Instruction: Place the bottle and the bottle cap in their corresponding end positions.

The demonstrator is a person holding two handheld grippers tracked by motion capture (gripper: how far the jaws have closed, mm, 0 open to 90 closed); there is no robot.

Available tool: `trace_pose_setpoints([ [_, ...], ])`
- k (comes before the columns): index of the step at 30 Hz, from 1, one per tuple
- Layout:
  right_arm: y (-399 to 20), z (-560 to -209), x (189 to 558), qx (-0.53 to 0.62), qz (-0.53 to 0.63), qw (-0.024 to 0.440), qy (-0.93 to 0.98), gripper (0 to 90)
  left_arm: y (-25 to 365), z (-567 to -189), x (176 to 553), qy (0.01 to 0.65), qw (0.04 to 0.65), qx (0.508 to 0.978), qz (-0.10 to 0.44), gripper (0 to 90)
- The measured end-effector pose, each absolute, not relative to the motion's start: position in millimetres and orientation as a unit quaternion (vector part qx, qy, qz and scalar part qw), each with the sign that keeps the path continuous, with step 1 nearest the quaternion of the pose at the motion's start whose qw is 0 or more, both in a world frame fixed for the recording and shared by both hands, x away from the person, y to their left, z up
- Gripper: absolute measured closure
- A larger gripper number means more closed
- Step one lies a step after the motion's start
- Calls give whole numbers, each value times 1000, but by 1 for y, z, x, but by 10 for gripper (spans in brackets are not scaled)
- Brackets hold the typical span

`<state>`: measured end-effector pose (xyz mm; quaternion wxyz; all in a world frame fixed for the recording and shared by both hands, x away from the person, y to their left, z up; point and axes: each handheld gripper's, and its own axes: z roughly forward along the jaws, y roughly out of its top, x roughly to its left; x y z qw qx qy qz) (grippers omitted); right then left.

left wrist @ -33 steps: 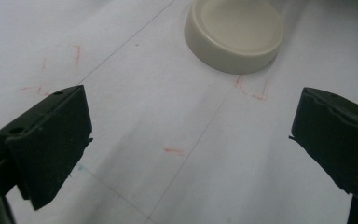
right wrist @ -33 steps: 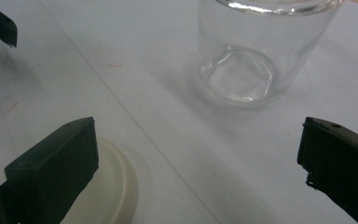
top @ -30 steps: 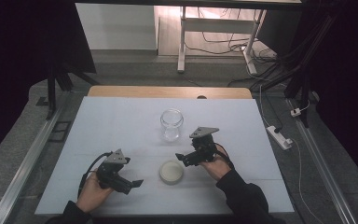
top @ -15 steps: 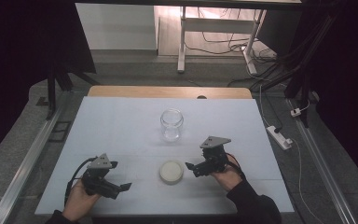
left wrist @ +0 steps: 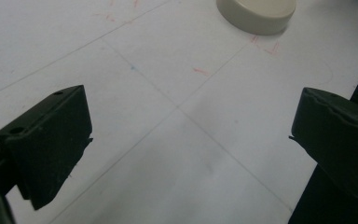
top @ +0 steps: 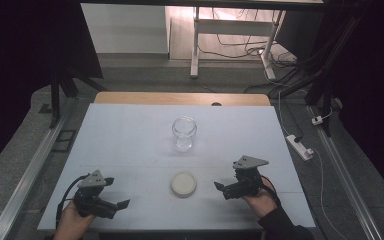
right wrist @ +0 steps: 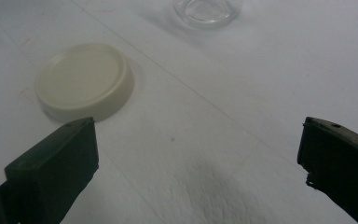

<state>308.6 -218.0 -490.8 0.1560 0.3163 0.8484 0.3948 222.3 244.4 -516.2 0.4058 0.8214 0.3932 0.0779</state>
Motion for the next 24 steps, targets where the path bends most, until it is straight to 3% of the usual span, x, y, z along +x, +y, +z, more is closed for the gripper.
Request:
trace_pose_setpoints([
  [24, -284, -499, 260, 400, 368, 185, 819, 0, 282, -520, 191, 444, 387, 801, 112, 0],
])
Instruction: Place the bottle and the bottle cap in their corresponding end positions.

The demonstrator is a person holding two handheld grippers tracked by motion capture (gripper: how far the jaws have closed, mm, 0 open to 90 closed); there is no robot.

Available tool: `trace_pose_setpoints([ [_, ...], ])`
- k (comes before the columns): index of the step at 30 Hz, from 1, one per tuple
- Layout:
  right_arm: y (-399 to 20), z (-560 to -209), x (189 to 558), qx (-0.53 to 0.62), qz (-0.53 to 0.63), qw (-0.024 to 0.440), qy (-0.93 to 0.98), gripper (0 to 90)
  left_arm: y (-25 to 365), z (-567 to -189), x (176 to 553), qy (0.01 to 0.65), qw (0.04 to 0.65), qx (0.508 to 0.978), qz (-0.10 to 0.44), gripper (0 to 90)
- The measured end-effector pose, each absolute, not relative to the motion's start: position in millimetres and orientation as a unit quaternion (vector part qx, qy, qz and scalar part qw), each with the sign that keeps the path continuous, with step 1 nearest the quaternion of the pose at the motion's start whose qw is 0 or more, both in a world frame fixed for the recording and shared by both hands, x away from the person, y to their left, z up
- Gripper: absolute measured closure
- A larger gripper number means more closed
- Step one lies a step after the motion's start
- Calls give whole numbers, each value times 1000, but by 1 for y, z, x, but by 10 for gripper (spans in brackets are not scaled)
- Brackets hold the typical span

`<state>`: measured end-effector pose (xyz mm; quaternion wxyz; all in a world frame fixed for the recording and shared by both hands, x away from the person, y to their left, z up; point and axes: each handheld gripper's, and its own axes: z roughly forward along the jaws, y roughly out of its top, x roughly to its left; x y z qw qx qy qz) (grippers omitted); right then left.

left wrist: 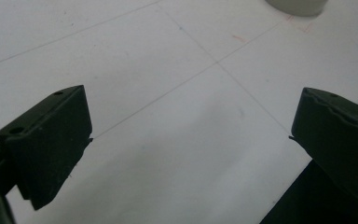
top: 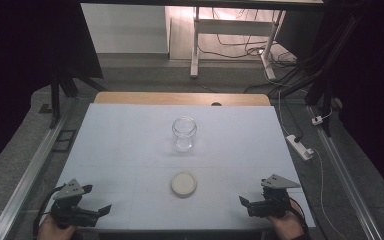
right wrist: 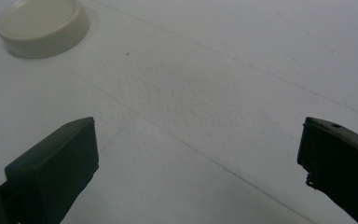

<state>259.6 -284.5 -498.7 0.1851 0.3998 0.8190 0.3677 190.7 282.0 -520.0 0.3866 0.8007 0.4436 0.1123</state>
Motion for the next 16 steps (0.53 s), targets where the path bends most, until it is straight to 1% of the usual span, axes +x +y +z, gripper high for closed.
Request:
trace_pose_setpoints([
  [6, -294, -498, 251, 415, 366, 187, 812, 0, 286, -524, 187, 456, 371, 802, 109, 0],
  [16, -301, -497, 243, 428, 358, 183, 809, 0, 291, -525, 185, 469, 370, 796, 99, 0],
])
